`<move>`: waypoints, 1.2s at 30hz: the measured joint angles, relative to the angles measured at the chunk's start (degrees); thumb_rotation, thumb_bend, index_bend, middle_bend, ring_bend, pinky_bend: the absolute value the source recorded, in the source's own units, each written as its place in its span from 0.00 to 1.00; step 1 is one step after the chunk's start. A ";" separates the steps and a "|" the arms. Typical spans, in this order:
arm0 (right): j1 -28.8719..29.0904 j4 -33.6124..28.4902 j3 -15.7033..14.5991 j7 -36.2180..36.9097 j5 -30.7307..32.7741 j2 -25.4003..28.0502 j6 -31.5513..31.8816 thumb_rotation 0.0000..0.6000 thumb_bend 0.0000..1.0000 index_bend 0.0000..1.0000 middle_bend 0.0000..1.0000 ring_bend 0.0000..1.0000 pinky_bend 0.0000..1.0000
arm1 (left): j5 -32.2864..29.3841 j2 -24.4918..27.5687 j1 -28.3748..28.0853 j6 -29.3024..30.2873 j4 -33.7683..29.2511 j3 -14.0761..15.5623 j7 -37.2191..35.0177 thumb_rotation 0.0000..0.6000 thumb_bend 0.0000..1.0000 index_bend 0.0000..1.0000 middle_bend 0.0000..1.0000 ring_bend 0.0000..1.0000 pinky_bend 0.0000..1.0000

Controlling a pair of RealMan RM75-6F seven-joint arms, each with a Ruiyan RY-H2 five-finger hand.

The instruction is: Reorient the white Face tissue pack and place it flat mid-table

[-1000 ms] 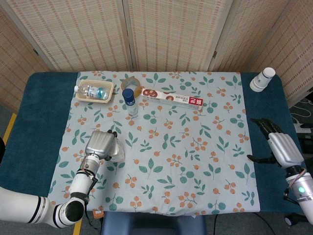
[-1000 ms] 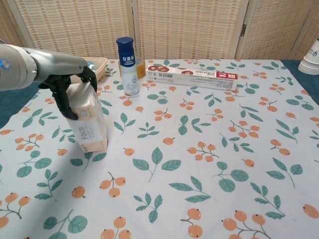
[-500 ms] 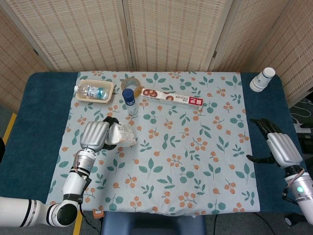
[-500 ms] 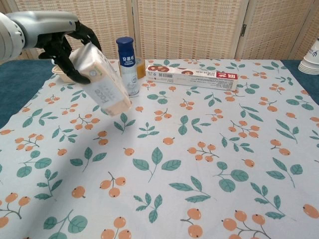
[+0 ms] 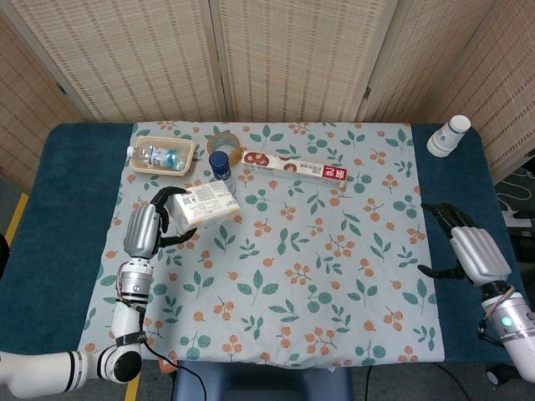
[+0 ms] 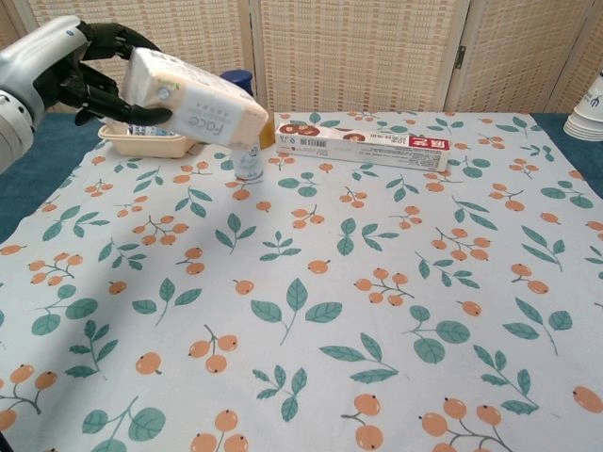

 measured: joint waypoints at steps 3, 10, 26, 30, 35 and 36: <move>0.14 -0.04 0.02 -0.32 0.25 -0.11 -0.19 1.00 0.11 0.11 0.11 0.05 0.11 | 3.67 -2.41 1.77 0.16 3.46 0.13 -7.42 1.00 0.21 0.43 0.49 0.78 0.86; 0.29 -0.05 0.07 -0.67 0.60 -0.23 -0.37 1.00 0.11 0.11 0.11 0.05 0.11 | 10.00 -8.61 5.36 -0.80 13.83 1.17 -16.54 1.00 0.21 0.42 0.48 0.78 0.85; 0.59 -0.08 0.12 -1.75 1.28 -0.60 -0.68 1.00 0.11 0.11 0.11 0.05 0.11 | 20.72 -16.41 7.55 -4.91 30.00 4.15 -30.13 1.00 0.20 0.42 0.48 0.78 0.84; 0.66 -0.14 0.15 -2.17 1.53 -0.76 -0.66 1.00 0.11 0.11 0.11 0.05 0.11 | 21.83 -17.57 7.57 -6.50 32.84 3.94 -34.43 1.00 0.20 0.42 0.48 0.78 0.84; 0.83 -0.07 0.21 -2.53 1.92 -0.96 -0.85 1.00 0.11 0.11 0.11 0.05 0.11 | 22.56 -18.91 7.59 -8.54 35.50 3.67 -36.46 1.00 0.20 0.42 0.48 0.78 0.84; 0.87 -0.04 0.23 -2.57 1.98 -0.99 -0.89 1.00 0.11 0.11 0.11 0.05 0.11 | 22.63 -19.21 7.58 -8.97 36.05 3.62 -36.65 1.00 0.20 0.42 0.48 0.78 0.84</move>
